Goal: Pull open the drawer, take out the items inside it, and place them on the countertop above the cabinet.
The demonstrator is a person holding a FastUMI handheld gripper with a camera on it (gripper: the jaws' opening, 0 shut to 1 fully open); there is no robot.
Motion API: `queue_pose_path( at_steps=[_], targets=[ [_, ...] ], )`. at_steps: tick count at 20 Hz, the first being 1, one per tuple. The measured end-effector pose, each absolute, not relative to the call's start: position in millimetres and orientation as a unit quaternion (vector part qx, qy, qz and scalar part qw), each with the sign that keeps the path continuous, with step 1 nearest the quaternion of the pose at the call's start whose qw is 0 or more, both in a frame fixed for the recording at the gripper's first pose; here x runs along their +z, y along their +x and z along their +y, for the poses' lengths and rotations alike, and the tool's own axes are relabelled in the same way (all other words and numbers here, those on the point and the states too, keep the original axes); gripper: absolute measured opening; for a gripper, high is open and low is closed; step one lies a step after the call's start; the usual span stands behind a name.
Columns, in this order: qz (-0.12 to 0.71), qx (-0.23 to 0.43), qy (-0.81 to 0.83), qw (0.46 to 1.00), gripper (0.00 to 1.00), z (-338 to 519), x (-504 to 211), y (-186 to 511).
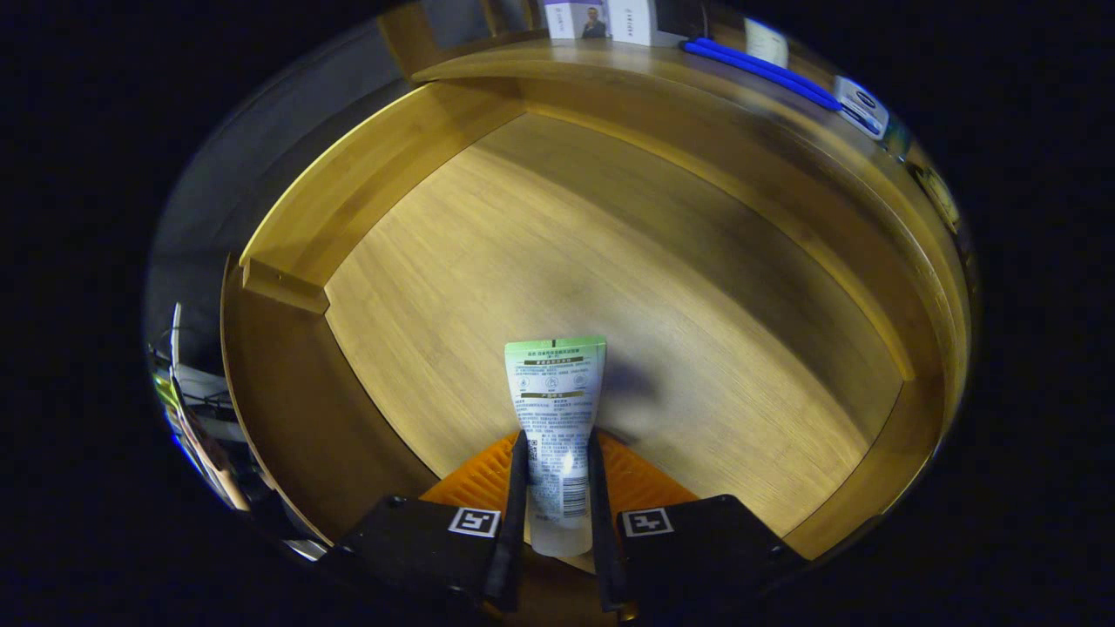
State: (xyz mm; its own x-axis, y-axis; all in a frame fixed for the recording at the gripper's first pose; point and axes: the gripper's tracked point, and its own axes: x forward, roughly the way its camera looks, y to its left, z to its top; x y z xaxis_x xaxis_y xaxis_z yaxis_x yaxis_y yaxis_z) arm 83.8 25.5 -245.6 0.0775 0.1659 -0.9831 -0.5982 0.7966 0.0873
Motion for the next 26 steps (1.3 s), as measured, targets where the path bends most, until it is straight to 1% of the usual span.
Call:
queue_pose_path(
  at_steps=[1,5,16,20,26],
  targets=[
    [0.618,0.264,-0.187,0.717,0.18,18,-250,85],
    [0.598,0.248,-0.178,0.741,0.18,13,-237,95],
    [0.512,0.275,-0.098,0.808,0.18,46,-153,125],
    [0.486,0.251,-0.055,0.835,0.18,48,-128,157],
    [0.469,0.184,0.029,0.863,0.18,35,-108,213]
  ],
)
